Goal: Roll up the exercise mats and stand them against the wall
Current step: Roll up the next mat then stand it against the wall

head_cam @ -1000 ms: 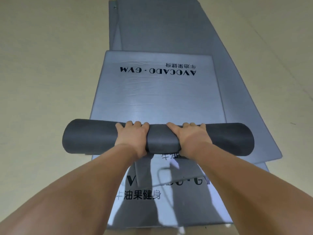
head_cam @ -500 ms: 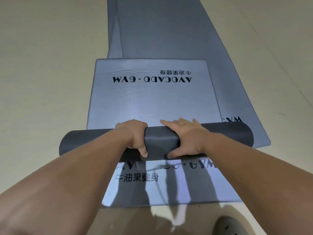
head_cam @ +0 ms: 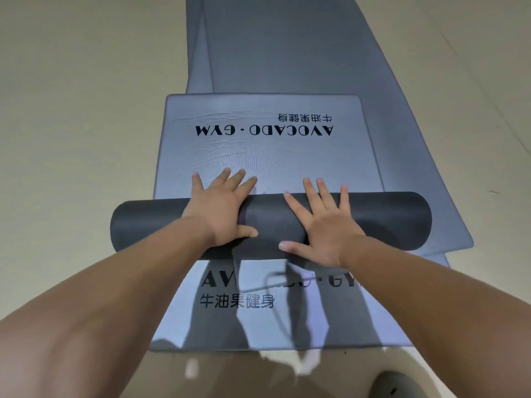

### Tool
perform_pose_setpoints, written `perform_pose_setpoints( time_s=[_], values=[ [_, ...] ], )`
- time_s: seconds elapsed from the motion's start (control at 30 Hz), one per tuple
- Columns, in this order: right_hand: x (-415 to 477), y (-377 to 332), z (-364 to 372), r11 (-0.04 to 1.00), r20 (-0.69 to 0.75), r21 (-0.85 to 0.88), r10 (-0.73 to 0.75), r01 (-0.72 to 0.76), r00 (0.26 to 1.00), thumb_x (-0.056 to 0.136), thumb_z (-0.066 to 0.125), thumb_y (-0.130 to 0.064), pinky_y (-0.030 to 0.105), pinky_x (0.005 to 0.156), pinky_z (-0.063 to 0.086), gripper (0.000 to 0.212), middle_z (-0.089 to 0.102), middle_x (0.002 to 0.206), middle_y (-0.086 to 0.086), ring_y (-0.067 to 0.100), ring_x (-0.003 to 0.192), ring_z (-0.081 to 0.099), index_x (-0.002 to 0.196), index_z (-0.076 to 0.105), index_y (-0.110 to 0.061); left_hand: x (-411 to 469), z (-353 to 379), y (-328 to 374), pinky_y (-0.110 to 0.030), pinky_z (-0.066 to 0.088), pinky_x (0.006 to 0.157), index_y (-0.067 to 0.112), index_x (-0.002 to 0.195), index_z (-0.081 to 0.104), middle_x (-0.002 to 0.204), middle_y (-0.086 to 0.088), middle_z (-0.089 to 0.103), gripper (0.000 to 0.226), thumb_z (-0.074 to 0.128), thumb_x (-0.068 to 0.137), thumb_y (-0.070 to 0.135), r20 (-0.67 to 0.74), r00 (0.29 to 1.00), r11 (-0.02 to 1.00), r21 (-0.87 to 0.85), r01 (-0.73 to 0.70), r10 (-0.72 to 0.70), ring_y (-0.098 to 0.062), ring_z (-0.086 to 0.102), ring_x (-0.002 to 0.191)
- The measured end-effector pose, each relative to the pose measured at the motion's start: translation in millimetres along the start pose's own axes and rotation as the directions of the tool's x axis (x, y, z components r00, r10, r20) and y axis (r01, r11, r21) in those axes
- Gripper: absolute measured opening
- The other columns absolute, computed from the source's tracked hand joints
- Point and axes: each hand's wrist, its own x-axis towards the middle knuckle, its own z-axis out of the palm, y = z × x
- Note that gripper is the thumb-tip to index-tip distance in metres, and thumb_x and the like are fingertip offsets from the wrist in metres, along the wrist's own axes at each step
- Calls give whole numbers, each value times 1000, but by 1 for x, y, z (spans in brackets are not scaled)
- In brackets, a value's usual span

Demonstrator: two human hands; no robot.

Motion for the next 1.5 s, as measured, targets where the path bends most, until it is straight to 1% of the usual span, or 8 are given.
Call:
perform_pose_setpoints(
  time_s=[0.13, 0.37, 0.63, 0.87, 0.97, 1.13, 1.27, 1.5],
  values=[
    [39, 13, -17, 999, 83, 47, 13, -17, 996, 60, -8, -100, 70, 119, -16, 116, -20, 173, 8, 33, 159, -21, 161, -18, -45, -21, 26, 11, -73, 10, 115, 14, 163, 11, 171, -10, 11, 78, 35, 102, 56, -288, 950, 975, 216, -58, 121, -33, 6, 157],
    [50, 19, -15, 997, -60, 72, 12, -8, 998, 72, -10, -94, 68, 120, -17, 101, -19, 173, 4, 32, 158, -23, 161, -14, -47, -17, 60, 42, -79, -2, 110, 18, 149, -40, 157, -12, -46, 126, 17, 72, 100, -11, 993, 991, 65, 119, -119, -37, -38, 146],
    [11, 7, 42, 1000, -303, 5, 24, -24, 953, 95, 31, -78, 79, 117, 4, 83, 11, 173, 20, 52, 156, 5, 163, 26, -31, 55, 17, 10, -77, -3, 113, 31, 158, -21, 170, -7, -17, 151, 43, 46, 107, 6, 987, 986, 28, 163, -163, -38, -23, 153],
    [48, 6, 22, 988, -255, 15, 155, -156, 954, 85, 19, -89, 81, 115, 1, 97, 5, 173, 20, 55, 155, -1, 165, 10, -35, 44, 34, 18, -77, -7, 112, 22, 156, -28, 166, -16, -25, 137, 37, 64, 100, -268, 961, 993, 80, 86, -62, -42, -24, 152],
    [67, 19, -1, 986, -235, 32, 164, -161, 958, 78, 9, -99, 77, 117, -6, 105, -5, 174, 16, 49, 157, -10, 164, -8, -40, 44, 43, 25, -76, -8, 113, 17, 151, -36, 163, -18, -32, 140, 52, 71, 91, -216, 974, 994, 61, 89, -74, -42, -28, 150],
    [108, 38, -46, 984, -166, 53, 178, -172, 970, 54, 29, -110, 75, 117, -12, 134, -17, 174, 10, 43, 157, -18, 160, -20, -45, 90, 1, 10, -73, -6, 116, 21, 156, -27, 167, -14, -19, 159, 67, 49, 93, -151, 982, 992, 36, 120, -113, -40, -17, 154],
    [118, 33, -53, 983, -331, 19, 179, -183, 926, 67, 21, -105, 78, 116, -10, 123, -24, 171, 16, 46, 156, -21, 159, -25, -39, 122, -33, -9, -73, -2, 118, 26, 159, -18, 170, -9, -13, 165, 70, 37, 95, -82, 989, 992, -4, 123, -123, -37, -16, 155],
    [152, 44, -65, 977, -96, -68, 194, -201, 976, 46, 74, -93, 81, 115, -4, 166, -28, 169, 15, 45, 155, -23, 150, -42, -37, 140, -33, -10, -77, -3, 114, 20, 156, -28, 164, -13, -30, 165, 63, 43, 99, -139, 983, 983, 118, 139, -122, -42, -23, 152]
  ],
)
